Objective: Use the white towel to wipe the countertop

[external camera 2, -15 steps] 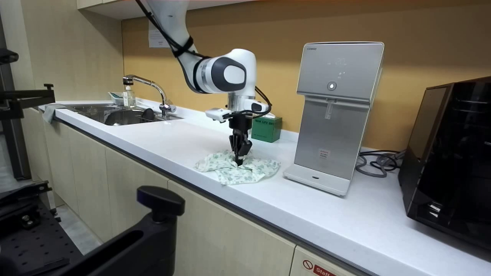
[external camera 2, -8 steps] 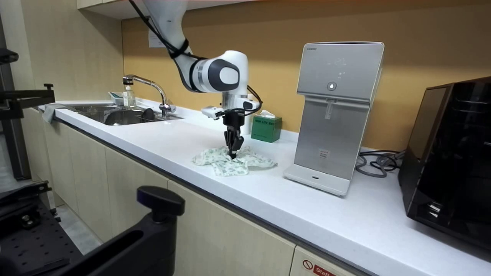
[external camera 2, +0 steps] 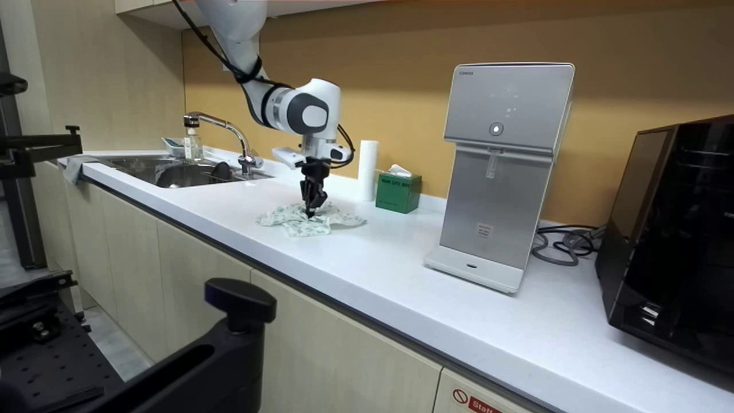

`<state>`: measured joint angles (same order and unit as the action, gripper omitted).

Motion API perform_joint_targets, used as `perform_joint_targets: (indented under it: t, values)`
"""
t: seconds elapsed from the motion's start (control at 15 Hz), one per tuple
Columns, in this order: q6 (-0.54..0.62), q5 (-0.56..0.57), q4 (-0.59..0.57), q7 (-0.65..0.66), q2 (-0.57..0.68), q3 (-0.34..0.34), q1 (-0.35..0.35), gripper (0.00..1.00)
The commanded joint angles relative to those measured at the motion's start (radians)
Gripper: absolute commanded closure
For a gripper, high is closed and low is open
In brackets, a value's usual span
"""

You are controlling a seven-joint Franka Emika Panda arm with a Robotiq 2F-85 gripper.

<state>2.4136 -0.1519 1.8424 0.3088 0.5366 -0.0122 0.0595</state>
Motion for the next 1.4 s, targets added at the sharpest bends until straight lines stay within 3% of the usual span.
perform_joint_targets:
  t: [0.0,0.13,0.33,0.47,0.73,1.0,1.33]
  values:
    - [-0.076,-0.097,0.089,-0.144,-0.054,-0.090,-0.029,0.99]
    - [-0.113,-0.116,0.155,-0.200,-0.118,-0.097,-0.032,0.99]
    - [-0.093,-0.064,0.216,-0.194,-0.167,-0.054,-0.020,0.99]
    - [-0.094,-0.082,0.174,-0.191,-0.126,-0.059,-0.015,0.98]
    - [-0.093,-0.081,0.198,-0.211,-0.144,-0.047,-0.029,0.98]
    - [0.146,0.023,0.263,-0.093,-0.148,0.025,0.010,0.99]
    - [0.335,0.146,0.208,0.063,-0.064,0.175,0.026,0.99]
